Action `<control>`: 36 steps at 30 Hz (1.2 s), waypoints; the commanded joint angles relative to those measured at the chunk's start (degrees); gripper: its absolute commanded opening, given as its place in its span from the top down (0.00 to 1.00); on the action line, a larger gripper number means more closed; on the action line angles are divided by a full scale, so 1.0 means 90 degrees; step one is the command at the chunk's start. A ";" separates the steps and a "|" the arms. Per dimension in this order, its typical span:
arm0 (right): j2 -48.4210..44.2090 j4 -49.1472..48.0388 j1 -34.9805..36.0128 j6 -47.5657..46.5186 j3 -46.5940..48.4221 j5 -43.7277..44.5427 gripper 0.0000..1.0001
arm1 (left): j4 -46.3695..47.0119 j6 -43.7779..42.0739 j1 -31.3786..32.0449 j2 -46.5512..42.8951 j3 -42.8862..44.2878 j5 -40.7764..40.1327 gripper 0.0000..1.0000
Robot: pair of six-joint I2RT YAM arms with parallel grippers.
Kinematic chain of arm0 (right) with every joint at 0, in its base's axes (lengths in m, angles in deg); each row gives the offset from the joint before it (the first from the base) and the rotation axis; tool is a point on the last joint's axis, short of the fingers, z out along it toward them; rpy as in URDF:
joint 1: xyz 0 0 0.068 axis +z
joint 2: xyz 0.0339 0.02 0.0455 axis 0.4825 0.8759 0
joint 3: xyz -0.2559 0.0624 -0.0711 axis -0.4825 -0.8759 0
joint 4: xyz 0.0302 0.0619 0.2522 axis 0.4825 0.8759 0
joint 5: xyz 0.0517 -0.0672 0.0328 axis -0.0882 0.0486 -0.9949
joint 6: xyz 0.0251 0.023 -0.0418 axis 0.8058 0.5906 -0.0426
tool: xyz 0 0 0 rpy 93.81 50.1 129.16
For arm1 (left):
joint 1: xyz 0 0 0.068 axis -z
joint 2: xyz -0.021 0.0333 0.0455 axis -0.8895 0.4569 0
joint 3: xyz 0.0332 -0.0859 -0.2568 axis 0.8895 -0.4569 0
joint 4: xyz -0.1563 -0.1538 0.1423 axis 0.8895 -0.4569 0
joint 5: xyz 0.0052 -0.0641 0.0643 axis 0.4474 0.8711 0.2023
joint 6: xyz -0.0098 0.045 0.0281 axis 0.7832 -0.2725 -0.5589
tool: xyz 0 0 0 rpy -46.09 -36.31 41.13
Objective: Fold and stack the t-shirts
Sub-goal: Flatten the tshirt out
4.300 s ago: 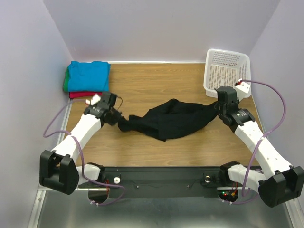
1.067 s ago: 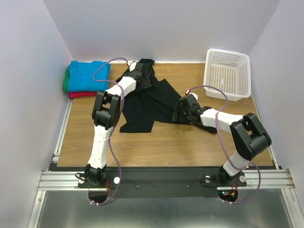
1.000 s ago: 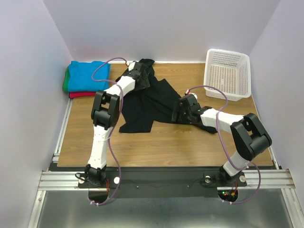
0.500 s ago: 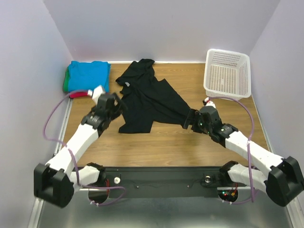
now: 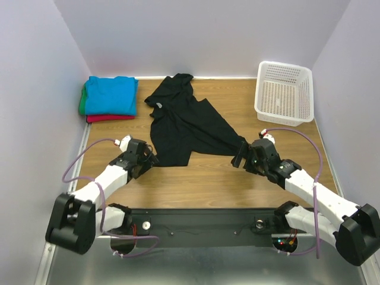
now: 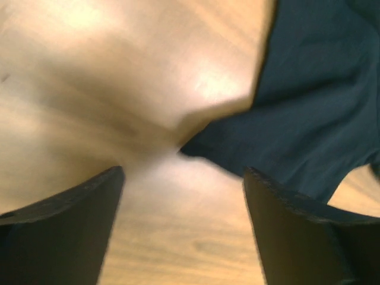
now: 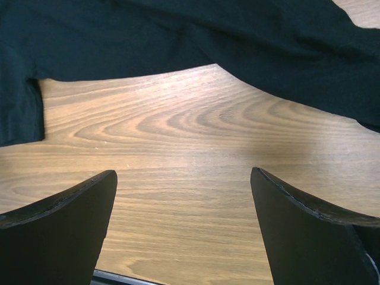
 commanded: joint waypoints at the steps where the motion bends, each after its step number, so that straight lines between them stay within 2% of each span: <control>1: -0.0088 0.0177 -0.0052 0.0075 0.0066 0.0246 0.00 | 0.0546 -0.0126 -0.0100 0.0870 0.0389 0.0157 0.21; 2: -0.0117 0.0207 -0.0052 0.0075 0.0086 0.0314 0.00 | 0.0565 -0.0175 -0.0110 0.0998 0.0448 0.0225 0.31; 5: -0.0215 0.0363 -0.0051 0.0143 0.0086 0.0547 0.00 | 0.0712 -0.0195 -0.0110 0.1223 0.0468 0.0411 0.46; 7: -0.0235 0.0489 -0.0052 0.0280 0.0096 0.0724 0.00 | 0.0848 -0.0195 -0.0110 0.1155 0.0341 0.0489 0.49; 10: -0.0147 0.0617 -0.0052 0.0426 0.0134 0.1027 0.00 | 0.1082 -0.0234 -0.0110 0.0951 0.0175 0.0714 0.60; 11: -0.0069 0.0666 -0.0061 0.0456 0.0164 0.1143 0.00 | 0.1112 -0.0282 -0.0110 0.0902 0.0146 0.0724 0.73; 13: 0.0000 0.0773 -0.0061 0.0427 0.0242 0.1193 0.00 | 0.1006 -0.0292 -0.0119 0.0823 0.0146 0.0442 0.84; 14: 0.0029 0.0822 -0.0061 0.0398 0.0329 0.1290 0.00 | 0.0928 -0.0292 -0.0119 0.0804 0.0184 0.0315 1.00; 17: 0.0029 0.1046 -0.0071 0.0310 0.0437 0.1476 0.00 | 0.0761 -0.0438 -0.0129 0.0755 0.0312 -0.0018 1.00; 23: 0.0009 0.1359 -0.0130 -0.0179 0.0555 0.2091 0.00 | 0.0488 -0.0537 -0.0139 -0.0035 0.0360 -0.0525 1.00; 29: 0.0633 0.1311 -0.0130 -0.0646 0.0828 0.1517 0.01 | -0.0692 -0.0108 -0.0236 -0.0866 0.0955 -0.1472 1.00; 31: 0.0877 0.1195 -0.0110 -0.0929 0.0877 0.0884 0.02 | -0.1082 -0.0058 -0.0256 -0.1031 0.1404 -0.1814 1.00; 36: 0.1083 0.0793 0.0259 -0.1331 0.0818 0.0315 0.02 | -0.1046 -0.0243 -0.0266 -0.1344 0.1864 -0.1660 1.00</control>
